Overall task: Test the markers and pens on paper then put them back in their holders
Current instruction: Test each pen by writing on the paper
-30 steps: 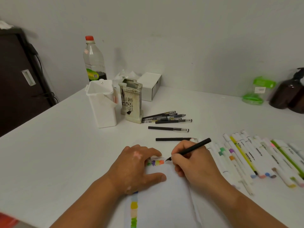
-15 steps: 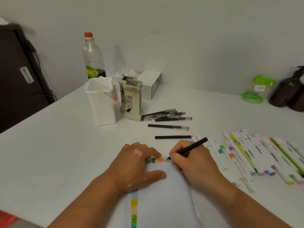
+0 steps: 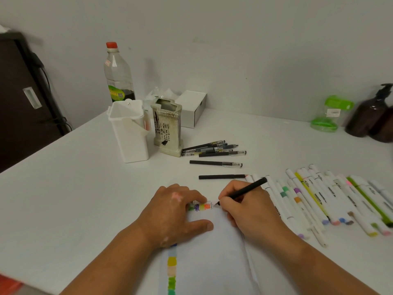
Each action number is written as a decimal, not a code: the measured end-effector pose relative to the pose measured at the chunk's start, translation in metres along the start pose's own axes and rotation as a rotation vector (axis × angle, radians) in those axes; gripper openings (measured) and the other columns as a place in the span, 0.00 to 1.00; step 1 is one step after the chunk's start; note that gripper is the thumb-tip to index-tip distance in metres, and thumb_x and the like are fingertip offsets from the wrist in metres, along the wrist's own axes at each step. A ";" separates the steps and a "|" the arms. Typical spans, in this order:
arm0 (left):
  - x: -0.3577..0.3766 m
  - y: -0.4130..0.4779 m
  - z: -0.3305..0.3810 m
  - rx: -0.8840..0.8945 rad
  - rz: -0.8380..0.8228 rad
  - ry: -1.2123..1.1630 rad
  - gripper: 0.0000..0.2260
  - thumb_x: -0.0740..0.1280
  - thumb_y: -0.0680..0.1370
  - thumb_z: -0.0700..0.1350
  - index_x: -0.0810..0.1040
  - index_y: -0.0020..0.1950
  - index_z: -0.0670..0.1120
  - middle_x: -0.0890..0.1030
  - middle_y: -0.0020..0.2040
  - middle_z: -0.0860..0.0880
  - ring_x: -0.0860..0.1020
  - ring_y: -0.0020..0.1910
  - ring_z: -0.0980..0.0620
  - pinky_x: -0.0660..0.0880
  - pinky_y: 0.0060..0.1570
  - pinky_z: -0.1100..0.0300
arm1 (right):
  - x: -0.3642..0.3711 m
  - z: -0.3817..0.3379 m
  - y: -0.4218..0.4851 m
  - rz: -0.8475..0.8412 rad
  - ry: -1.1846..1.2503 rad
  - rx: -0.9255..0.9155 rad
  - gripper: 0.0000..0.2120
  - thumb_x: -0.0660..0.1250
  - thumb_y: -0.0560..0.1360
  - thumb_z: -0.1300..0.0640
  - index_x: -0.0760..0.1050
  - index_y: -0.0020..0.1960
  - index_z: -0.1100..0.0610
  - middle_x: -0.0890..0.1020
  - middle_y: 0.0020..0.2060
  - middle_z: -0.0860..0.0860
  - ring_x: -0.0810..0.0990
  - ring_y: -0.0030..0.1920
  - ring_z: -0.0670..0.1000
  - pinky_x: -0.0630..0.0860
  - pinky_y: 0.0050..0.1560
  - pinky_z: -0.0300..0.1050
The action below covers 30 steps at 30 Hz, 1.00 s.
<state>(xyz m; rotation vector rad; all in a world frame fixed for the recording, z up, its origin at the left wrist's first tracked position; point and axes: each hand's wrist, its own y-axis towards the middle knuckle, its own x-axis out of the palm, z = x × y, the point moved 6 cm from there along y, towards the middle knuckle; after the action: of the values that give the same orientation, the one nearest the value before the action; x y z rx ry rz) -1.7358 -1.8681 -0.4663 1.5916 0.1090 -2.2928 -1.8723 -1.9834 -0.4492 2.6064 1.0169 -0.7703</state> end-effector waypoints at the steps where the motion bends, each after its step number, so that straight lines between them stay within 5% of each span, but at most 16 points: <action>1: 0.000 0.000 0.000 -0.001 -0.002 0.000 0.31 0.61 0.67 0.77 0.74 0.65 0.64 0.73 0.44 0.65 0.70 0.48 0.60 0.68 0.56 0.61 | 0.000 0.000 0.000 -0.003 -0.013 -0.005 0.08 0.70 0.74 0.58 0.80 0.38 0.48 0.82 0.28 0.43 0.79 0.28 0.41 0.71 0.29 0.30; 7: -0.002 0.000 0.002 -0.008 -0.025 0.004 0.31 0.62 0.68 0.76 0.73 0.65 0.63 0.72 0.43 0.65 0.69 0.48 0.63 0.67 0.55 0.63 | -0.002 0.000 0.001 0.030 -0.034 -0.037 0.08 0.69 0.75 0.58 0.79 0.38 0.49 0.82 0.29 0.43 0.79 0.30 0.41 0.72 0.29 0.30; 10: -0.003 -0.002 0.001 -0.046 -0.012 -0.062 0.26 0.65 0.69 0.72 0.68 0.63 0.64 0.72 0.42 0.62 0.71 0.46 0.63 0.66 0.46 0.67 | -0.011 -0.002 0.000 0.115 0.094 -0.062 0.09 0.69 0.74 0.61 0.79 0.38 0.50 0.81 0.27 0.48 0.78 0.27 0.44 0.74 0.29 0.35; 13: -0.008 -0.004 -0.001 -0.085 0.035 -0.242 0.10 0.66 0.78 0.53 0.65 0.54 0.58 0.75 0.41 0.55 0.72 0.40 0.55 0.70 0.41 0.63 | -0.020 -0.003 0.001 0.129 0.321 -0.070 0.10 0.69 0.75 0.67 0.78 0.38 0.54 0.81 0.28 0.53 0.78 0.26 0.48 0.74 0.27 0.37; 16: -0.015 -0.004 -0.005 -0.123 0.094 -0.373 0.08 0.58 0.81 0.40 0.66 0.50 0.54 0.78 0.43 0.54 0.74 0.40 0.55 0.73 0.41 0.60 | -0.024 -0.004 0.002 0.072 0.461 -0.084 0.10 0.70 0.75 0.68 0.79 0.39 0.56 0.81 0.29 0.56 0.79 0.27 0.51 0.75 0.27 0.39; 22: -0.024 -0.007 0.000 -0.066 0.209 -0.499 0.09 0.63 0.82 0.42 0.74 0.53 0.58 0.77 0.49 0.63 0.76 0.49 0.61 0.71 0.47 0.72 | -0.020 -0.006 0.000 -0.031 0.715 -0.048 0.05 0.67 0.69 0.61 0.81 0.38 0.54 0.82 0.32 0.59 0.80 0.30 0.54 0.77 0.29 0.43; 30: -0.025 -0.007 0.002 -0.039 0.189 -0.567 0.10 0.69 0.79 0.45 0.79 0.54 0.61 0.81 0.51 0.63 0.78 0.54 0.58 0.75 0.53 0.68 | -0.018 -0.010 -0.002 -0.059 0.714 -0.116 0.04 0.69 0.70 0.61 0.80 0.38 0.54 0.83 0.33 0.59 0.80 0.30 0.54 0.76 0.30 0.42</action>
<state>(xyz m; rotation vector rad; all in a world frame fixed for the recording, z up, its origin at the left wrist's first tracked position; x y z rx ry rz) -1.7323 -1.8560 -0.4434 0.8404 -0.1301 -2.4682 -1.8806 -1.9882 -0.4311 2.7966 1.2550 0.2504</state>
